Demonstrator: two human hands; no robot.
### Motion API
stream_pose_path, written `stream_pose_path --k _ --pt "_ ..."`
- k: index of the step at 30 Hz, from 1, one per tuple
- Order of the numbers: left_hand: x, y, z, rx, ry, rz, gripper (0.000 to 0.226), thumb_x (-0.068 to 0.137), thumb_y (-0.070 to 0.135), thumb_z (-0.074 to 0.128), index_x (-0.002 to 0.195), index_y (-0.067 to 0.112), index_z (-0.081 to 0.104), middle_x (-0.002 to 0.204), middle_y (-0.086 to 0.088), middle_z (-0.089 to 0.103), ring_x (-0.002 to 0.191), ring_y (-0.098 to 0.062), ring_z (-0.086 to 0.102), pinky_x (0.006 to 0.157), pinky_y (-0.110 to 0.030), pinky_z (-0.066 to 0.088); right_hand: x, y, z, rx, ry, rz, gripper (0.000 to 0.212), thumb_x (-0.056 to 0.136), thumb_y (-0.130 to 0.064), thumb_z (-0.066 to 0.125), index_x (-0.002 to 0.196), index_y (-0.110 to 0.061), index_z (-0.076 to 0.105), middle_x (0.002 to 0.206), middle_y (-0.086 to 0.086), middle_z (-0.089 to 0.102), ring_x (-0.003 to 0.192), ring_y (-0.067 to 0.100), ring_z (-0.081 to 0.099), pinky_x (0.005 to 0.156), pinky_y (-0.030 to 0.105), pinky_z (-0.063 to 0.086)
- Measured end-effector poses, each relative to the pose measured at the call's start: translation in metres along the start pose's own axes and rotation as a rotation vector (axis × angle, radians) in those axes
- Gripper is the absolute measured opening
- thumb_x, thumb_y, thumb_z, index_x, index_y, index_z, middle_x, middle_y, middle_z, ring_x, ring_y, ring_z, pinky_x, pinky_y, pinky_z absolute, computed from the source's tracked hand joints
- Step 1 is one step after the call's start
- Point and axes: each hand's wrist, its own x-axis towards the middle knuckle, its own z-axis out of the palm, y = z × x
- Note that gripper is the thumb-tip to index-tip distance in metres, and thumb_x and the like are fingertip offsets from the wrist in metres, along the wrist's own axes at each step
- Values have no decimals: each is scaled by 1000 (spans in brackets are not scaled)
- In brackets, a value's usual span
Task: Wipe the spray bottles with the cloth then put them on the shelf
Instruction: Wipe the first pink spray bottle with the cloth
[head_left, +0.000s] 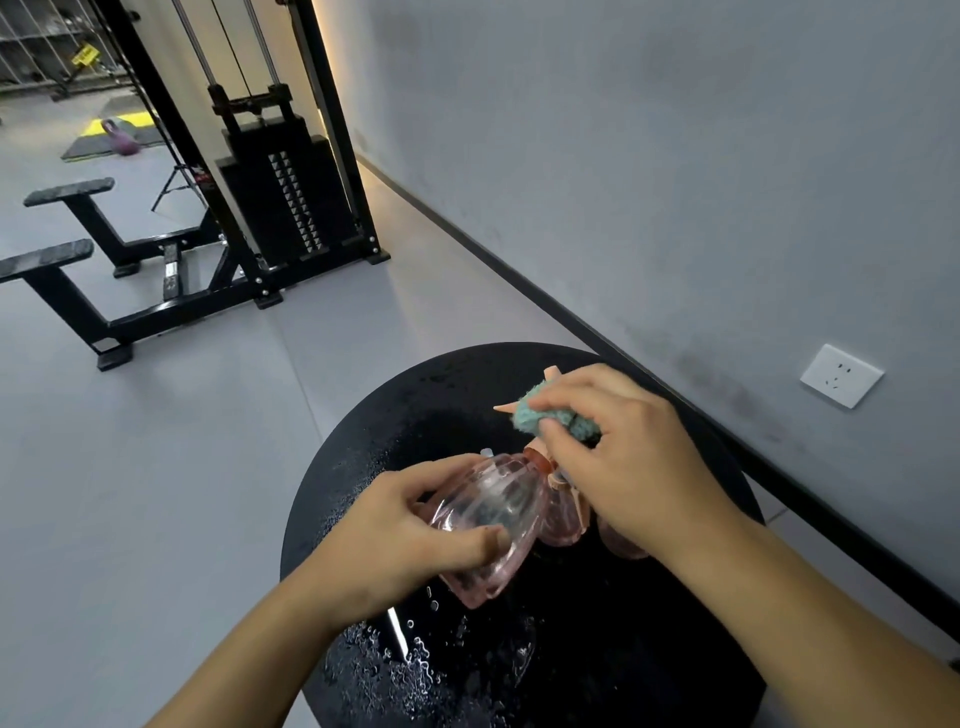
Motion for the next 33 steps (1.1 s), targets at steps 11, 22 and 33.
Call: stream_pose_path --k 11,22,33 --pt "3 -11 -10 -187 47 32 58 71 29 89 126 40 76 115 -8 81 102 -30 79 90 -40 64 9 8 -19 168 151 190 18 93 -18 74 105 -31 78 105 -20 70 95 -9 64 72 1 44" --pt "5 -11 -7 -228 65 56 60 66 41 89 124 42 77 116 -6 82 103 -28 80 90 -37 64 5 6 -14 78 119 153 18 89 -13 76 100 -27 79 105 -17 69 97 -4 64 77 1 44" --pt "4 -11 -5 -260 98 110 54 69 28 92 120 42 79 114 -6 82 100 -25 81 83 -30 64 4 3 -15 110 109 164 19 89 -11 74 99 -27 78 103 -17 69 91 -8 64 71 0 44"
